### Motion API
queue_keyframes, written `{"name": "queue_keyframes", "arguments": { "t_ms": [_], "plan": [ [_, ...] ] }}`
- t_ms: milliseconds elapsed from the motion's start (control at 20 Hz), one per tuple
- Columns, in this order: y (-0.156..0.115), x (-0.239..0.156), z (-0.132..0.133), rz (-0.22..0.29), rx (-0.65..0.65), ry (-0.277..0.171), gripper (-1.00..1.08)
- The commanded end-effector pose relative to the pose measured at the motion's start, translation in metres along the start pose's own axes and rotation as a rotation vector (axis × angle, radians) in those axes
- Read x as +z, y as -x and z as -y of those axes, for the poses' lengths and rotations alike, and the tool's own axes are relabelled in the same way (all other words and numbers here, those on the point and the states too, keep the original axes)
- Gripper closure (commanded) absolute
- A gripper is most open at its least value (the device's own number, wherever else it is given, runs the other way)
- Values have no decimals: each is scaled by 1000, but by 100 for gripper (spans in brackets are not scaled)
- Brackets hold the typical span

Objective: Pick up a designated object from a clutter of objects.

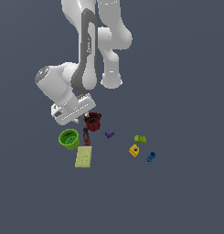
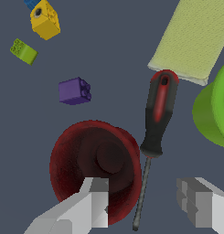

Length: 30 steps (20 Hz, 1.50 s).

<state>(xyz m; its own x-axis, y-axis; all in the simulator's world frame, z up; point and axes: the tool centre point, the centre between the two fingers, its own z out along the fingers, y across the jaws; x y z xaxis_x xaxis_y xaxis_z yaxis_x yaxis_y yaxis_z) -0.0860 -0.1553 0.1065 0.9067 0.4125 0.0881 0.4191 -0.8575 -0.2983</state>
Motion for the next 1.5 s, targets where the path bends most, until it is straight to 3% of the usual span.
{"name": "queue_keyframes", "arguments": {
  "t_ms": [0,650,700,1450],
  "plan": [
    [0,0,0,0,0,0,-20],
    [2,28,0,0,-1,0,-20],
    [2,28,0,0,-1,0,108],
    [0,20,1,0,-1,2,108]
  ]
}}
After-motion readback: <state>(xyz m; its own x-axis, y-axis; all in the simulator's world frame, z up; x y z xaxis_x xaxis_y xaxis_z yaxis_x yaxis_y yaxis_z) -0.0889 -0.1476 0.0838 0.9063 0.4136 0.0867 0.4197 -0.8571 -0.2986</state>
